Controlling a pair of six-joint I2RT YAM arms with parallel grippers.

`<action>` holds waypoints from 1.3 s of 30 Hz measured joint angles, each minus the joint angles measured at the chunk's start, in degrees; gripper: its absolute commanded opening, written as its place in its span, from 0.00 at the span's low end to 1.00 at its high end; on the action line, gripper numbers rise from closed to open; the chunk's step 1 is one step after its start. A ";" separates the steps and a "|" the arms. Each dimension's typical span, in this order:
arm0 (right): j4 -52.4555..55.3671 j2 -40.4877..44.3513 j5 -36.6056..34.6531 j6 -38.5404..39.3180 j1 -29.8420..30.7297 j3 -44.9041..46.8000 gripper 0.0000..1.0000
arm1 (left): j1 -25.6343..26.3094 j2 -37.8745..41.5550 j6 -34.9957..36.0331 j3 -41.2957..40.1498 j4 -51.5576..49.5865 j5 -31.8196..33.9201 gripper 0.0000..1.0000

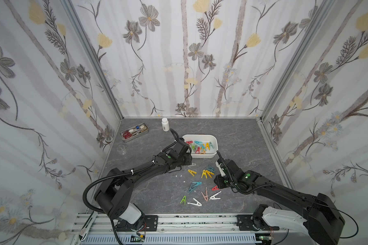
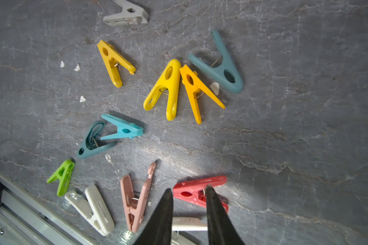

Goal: Put the clothespins into the storage box
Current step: Pick up the clothespin from the center of the board.

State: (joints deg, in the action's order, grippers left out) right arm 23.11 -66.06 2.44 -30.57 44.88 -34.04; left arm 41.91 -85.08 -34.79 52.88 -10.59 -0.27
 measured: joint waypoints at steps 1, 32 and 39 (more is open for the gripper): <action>0.00 -0.24 -0.20 0.00 0.39 0.13 0.29 | 0.15 0.74 -0.31 -0.85 0.24 0.22 0.46; 3.65 2.93 -3.28 -8.87 15.37 6.67 0.38 | 1.36 4.17 -3.08 -5.11 2.21 1.88 0.46; 3.21 0.94 -3.89 -6.86 15.37 5.68 0.38 | 1.27 4.17 -2.91 -5.11 2.21 1.88 0.46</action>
State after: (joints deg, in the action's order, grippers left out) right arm 26.33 -65.12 -1.45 -37.43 60.25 -28.36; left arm 43.18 -80.90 -37.69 47.77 -8.38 1.61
